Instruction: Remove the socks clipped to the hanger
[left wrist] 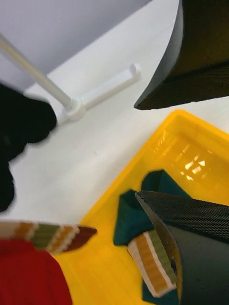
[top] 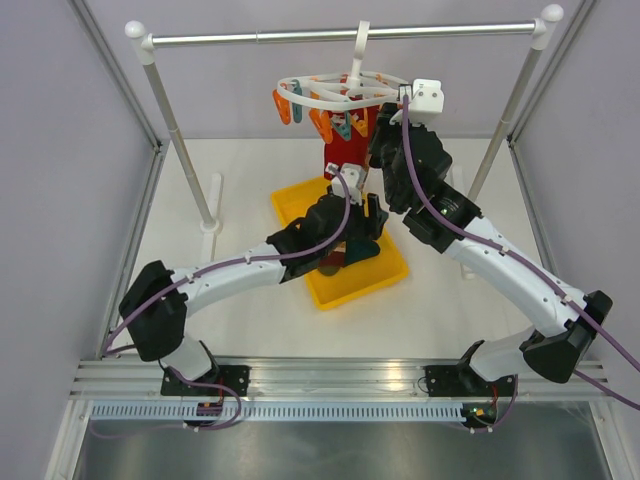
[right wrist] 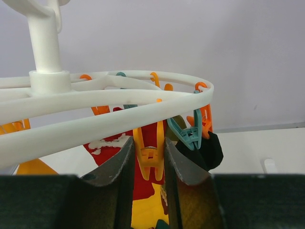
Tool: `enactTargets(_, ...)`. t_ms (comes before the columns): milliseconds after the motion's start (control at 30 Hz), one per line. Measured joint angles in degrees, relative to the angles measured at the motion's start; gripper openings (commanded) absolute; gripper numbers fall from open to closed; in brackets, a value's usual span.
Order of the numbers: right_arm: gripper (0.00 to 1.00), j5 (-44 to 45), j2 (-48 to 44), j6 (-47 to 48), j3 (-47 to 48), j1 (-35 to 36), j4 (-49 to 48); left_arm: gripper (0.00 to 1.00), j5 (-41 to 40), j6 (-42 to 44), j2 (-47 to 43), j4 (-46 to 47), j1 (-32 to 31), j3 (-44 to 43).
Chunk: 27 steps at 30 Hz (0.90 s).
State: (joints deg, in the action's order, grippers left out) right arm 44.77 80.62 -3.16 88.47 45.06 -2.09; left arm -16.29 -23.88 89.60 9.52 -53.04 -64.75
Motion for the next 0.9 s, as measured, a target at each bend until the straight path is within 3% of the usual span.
enactTargets(167,0.07,-0.04,-0.07,-0.66,0.04,0.00,0.46,0.75,-3.74,2.08,4.90,3.08,-4.00,-9.53)
enactTargets(467,0.06,-0.07,-1.18,-1.77,0.15,0.00,1.38,0.73,-13.92,3.02,16.35,4.57,-3.98,-23.26)
enactTargets(600,0.06,-0.26,-1.18,-2.40,0.48,0.11,2.60,0.58,-17.77,2.93,17.94,4.33,-3.96,-24.72)
enactTargets(667,0.06,-0.33,-1.18,-2.71,0.63,0.13,3.04,0.47,-19.12,2.84,18.03,4.37,-3.96,-24.79)
enactTargets(767,0.06,-0.39,-1.18,-3.06,0.74,0.22,3.43,0.22,-20.31,2.23,18.03,4.46,-3.96,-24.79)
enactTargets(900,0.06,-0.39,-1.20,-3.08,0.74,0.37,3.80,0.03,-20.65,1.88,17.94,5.77,-3.96,-23.91)
